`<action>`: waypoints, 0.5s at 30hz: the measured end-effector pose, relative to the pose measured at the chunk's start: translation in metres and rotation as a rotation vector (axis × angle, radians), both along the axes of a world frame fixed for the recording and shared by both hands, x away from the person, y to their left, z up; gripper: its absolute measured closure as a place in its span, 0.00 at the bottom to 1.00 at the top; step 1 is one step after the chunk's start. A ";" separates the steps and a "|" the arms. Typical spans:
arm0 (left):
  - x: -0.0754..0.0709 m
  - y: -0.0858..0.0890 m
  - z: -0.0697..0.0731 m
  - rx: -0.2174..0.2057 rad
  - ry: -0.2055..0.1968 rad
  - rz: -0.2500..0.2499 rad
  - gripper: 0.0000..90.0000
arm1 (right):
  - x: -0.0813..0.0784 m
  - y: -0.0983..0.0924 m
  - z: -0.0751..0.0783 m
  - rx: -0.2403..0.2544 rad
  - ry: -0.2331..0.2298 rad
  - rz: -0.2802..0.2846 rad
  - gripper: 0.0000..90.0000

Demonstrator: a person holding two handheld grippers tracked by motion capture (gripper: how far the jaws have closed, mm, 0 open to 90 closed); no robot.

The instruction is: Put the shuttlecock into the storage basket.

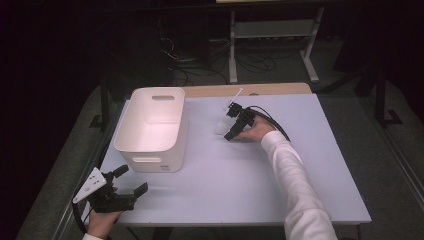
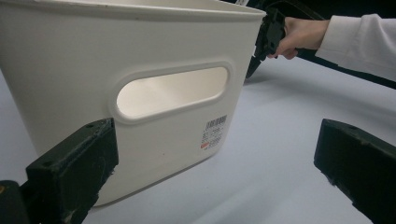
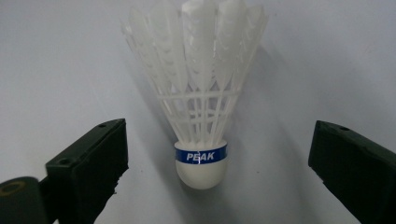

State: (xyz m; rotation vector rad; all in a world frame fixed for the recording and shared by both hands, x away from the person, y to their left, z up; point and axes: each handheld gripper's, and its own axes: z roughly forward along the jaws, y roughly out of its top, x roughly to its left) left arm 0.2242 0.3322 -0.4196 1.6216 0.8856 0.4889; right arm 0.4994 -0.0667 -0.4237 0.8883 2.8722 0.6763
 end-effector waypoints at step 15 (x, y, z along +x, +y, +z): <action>-0.001 0.001 0.001 0.011 -0.011 -0.001 0.00 | -0.003 -0.005 -0.001 0.002 0.019 0.058 0.52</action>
